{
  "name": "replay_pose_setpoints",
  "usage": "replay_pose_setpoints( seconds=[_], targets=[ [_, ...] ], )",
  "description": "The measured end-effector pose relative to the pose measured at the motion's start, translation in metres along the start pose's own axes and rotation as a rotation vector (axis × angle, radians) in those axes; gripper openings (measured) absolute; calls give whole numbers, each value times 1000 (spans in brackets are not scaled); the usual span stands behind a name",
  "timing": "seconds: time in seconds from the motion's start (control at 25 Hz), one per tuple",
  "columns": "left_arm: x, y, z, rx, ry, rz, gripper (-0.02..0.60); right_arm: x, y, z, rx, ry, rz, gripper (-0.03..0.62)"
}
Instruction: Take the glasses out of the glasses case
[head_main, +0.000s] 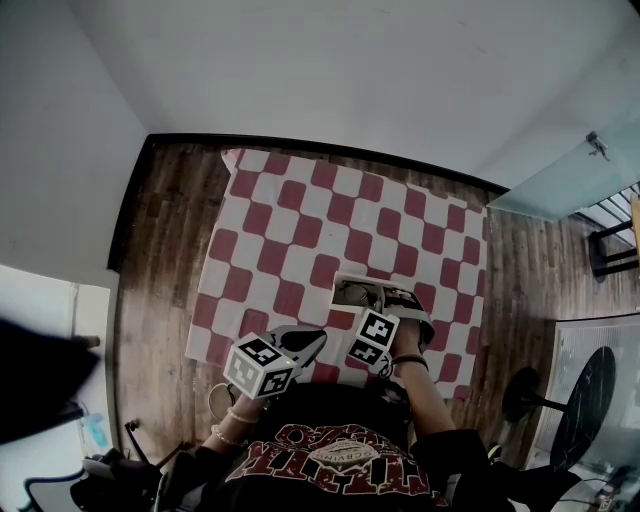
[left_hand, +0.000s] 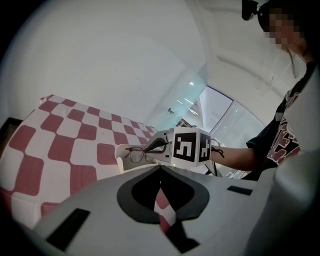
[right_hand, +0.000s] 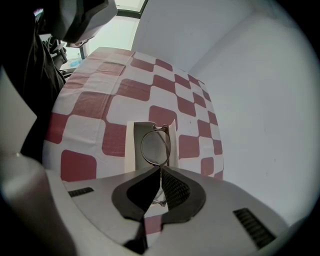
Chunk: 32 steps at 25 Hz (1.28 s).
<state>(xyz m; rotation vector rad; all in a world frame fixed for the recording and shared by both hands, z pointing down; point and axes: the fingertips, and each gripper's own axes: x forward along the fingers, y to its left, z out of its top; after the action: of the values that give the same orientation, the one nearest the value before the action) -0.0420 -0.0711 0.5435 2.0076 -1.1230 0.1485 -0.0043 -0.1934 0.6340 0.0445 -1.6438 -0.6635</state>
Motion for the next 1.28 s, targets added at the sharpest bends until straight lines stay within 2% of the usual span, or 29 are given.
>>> replay_pose_setpoints(
  seconds=[1.28],
  targets=[
    [5, 0, -10, -3, 29, -23, 3, -30, -12, -4, 21, 0, -46, 21]
  ],
)
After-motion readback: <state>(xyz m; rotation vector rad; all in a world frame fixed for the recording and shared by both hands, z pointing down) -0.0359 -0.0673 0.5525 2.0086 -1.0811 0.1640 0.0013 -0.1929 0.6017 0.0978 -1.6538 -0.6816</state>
